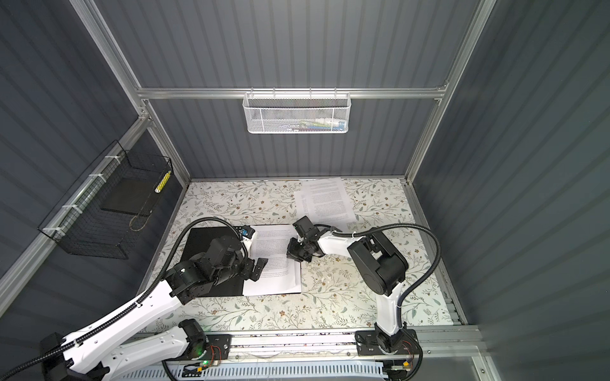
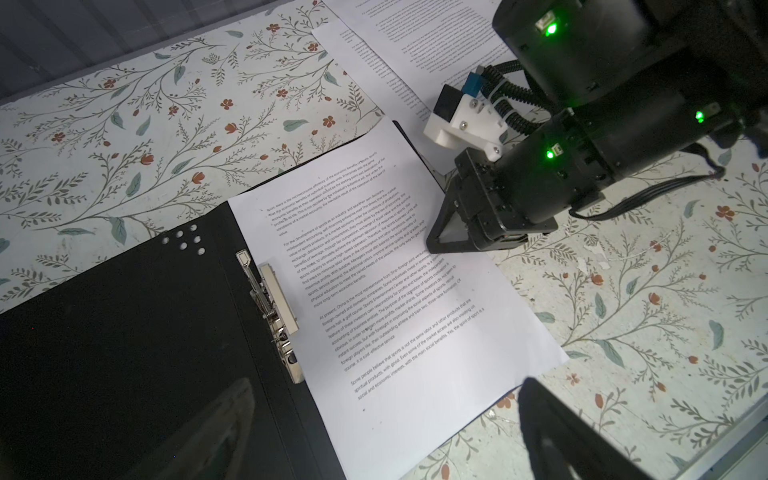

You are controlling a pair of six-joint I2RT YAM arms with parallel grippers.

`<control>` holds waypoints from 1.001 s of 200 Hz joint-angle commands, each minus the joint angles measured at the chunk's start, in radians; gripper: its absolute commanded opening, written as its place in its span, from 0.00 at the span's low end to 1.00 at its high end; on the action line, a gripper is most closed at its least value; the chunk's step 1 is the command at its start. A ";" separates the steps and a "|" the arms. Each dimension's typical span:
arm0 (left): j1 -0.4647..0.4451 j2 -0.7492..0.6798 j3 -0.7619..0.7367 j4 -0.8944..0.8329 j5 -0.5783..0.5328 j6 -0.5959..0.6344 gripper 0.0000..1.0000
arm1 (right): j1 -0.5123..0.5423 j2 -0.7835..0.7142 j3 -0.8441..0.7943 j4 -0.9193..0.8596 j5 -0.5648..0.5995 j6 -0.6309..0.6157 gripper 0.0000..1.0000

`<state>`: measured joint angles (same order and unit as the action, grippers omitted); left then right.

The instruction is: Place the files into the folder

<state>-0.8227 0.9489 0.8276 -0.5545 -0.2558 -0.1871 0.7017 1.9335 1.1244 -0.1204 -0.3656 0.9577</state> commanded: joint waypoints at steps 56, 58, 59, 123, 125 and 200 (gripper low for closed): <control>0.014 0.011 0.033 -0.010 0.030 -0.005 1.00 | 0.024 -0.102 -0.017 -0.065 0.108 -0.021 0.45; 0.014 0.012 0.033 -0.009 0.031 -0.005 1.00 | 0.025 -0.105 -0.016 -0.074 0.113 -0.023 0.46; 0.014 0.012 0.033 -0.010 0.030 -0.005 1.00 | 0.025 -0.105 -0.016 -0.077 0.115 -0.024 0.46; 0.016 0.010 0.033 -0.007 0.037 -0.005 1.00 | -0.073 -0.148 0.074 -0.371 0.299 -0.216 0.80; 0.016 0.011 0.033 -0.007 0.037 -0.004 1.00 | -0.082 -0.150 0.077 -0.375 0.299 -0.222 0.81; 0.021 0.014 0.033 -0.005 0.039 -0.003 1.00 | -0.291 0.030 0.322 -0.440 0.231 -0.379 0.99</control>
<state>-0.8097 0.9592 0.8314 -0.5541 -0.2306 -0.1871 0.4282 1.8820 1.3777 -0.4976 -0.1150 0.6498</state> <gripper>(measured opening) 0.998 0.989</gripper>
